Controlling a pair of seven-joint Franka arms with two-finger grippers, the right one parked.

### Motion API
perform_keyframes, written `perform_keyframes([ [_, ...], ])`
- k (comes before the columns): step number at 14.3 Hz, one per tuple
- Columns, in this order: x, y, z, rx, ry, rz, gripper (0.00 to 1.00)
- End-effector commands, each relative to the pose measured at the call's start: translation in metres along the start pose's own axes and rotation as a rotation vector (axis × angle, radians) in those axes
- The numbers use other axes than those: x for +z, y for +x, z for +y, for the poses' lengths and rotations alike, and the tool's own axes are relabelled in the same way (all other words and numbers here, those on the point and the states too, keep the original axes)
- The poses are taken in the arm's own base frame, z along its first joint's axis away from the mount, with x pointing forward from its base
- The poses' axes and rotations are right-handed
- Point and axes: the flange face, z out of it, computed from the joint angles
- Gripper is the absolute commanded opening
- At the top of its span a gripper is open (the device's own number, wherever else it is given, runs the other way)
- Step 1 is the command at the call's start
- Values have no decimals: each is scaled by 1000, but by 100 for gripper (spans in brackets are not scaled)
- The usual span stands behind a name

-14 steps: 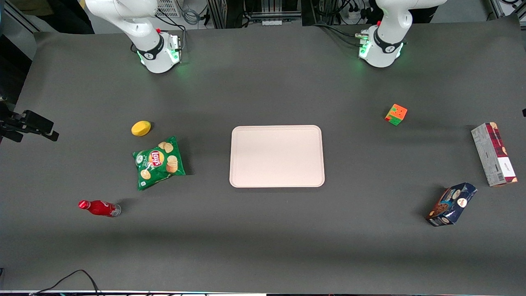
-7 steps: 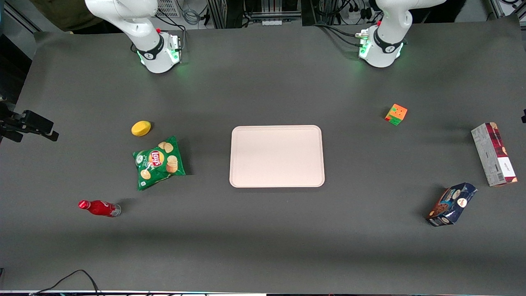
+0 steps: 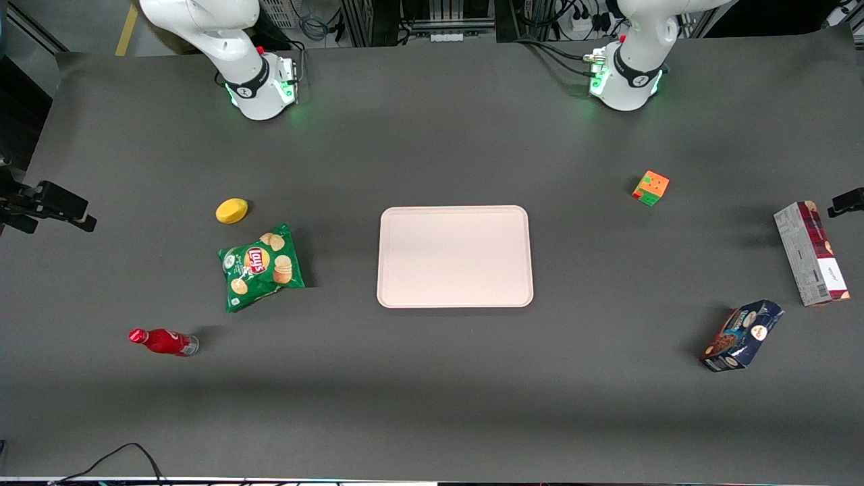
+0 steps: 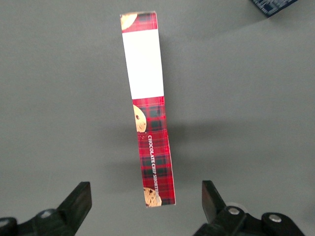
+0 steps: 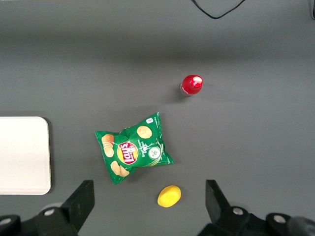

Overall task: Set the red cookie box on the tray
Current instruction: 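Close the left gripper on the red plaid cookie box and lift it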

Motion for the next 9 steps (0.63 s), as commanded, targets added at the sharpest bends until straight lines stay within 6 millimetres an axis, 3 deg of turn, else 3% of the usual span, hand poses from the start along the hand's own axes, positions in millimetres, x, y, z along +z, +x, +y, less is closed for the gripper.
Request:
perform_keyframes([
  [1, 21, 4, -5, 15, 2, -11, 100],
  [5, 58, 10, -7, -1, 7, -28, 100],
  [9, 83, 26, -12, -10, -17, 5, 100],
])
